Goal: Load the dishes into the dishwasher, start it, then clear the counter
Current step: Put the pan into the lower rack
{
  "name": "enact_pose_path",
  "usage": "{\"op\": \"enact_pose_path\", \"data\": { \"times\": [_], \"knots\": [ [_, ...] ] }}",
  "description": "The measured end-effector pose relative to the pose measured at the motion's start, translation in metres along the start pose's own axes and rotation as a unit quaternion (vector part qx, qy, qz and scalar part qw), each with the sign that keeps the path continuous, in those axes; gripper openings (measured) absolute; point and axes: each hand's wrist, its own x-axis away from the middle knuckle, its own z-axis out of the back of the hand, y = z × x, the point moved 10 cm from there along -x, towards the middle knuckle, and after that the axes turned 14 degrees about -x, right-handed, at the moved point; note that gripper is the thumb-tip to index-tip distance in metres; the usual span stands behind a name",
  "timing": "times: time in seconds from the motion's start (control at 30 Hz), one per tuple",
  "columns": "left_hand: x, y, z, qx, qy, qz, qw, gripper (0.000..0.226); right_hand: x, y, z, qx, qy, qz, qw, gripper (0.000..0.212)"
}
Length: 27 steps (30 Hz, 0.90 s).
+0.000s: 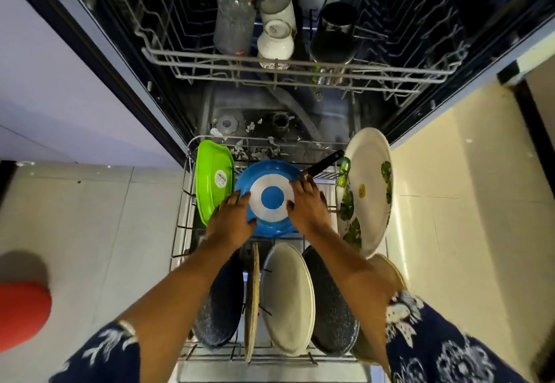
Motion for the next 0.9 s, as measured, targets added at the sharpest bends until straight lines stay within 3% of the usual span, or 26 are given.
{"op": "enact_pose_path", "data": {
  "times": [0.17,0.3,0.4,0.43,0.47,0.5,0.53,0.57,0.6,0.67,0.77,0.83,0.9],
  "knots": [
    [0.099,-0.002,0.03,0.141,0.096,0.026,0.985,0.049,0.108,-0.019,0.02,-0.101,0.091,0.057,0.989,0.043],
    [0.2,-0.021,0.009,0.272,0.113,0.115,0.949,0.03,0.213,0.013,0.002,-0.218,0.133,-0.023,0.967,0.031],
    [0.269,-0.046,-0.045,0.337,0.056,0.195,0.919,0.012,0.287,0.06,-0.04,-0.352,0.171,-0.152,0.908,0.028],
    [0.286,-0.055,-0.071,0.358,0.016,0.228,0.905,0.007,0.307,0.078,-0.057,-0.412,0.181,-0.206,0.869,0.026],
    [0.299,-0.065,-0.098,0.388,-0.027,0.262,0.883,0.012,0.327,0.096,-0.079,-0.489,0.185,-0.273,0.807,0.025],
    [0.31,-0.074,-0.127,0.436,-0.073,0.305,0.843,0.017,0.345,0.109,-0.104,-0.57,0.179,-0.342,0.725,0.025],
    [0.32,-0.073,-0.151,0.508,-0.123,0.346,0.779,0.021,0.359,0.119,-0.128,-0.626,0.162,-0.405,0.647,0.024],
    [0.328,-0.067,-0.174,0.577,-0.165,0.376,0.706,0.027,0.373,0.124,-0.149,-0.663,0.144,-0.447,0.583,0.022],
    [0.333,-0.06,-0.189,0.636,-0.187,0.394,0.637,0.034,0.379,0.129,-0.165,-0.686,0.132,-0.468,0.541,0.021],
    [0.328,-0.045,-0.201,0.73,-0.17,0.399,0.529,0.045,0.378,0.139,-0.177,-0.711,0.152,-0.468,0.502,0.032],
    [0.303,-0.029,-0.205,0.818,-0.097,0.395,0.406,0.064,0.35,0.144,-0.173,-0.762,0.202,-0.422,0.448,0.058],
    [0.29,-0.021,-0.209,0.838,-0.066,0.407,0.357,0.082,0.332,0.143,-0.171,-0.787,0.213,-0.401,0.418,0.061],
    [0.283,-0.015,-0.21,0.844,-0.056,0.407,0.345,0.089,0.323,0.141,-0.171,-0.802,0.212,-0.39,0.4,0.062]
  ]
}}
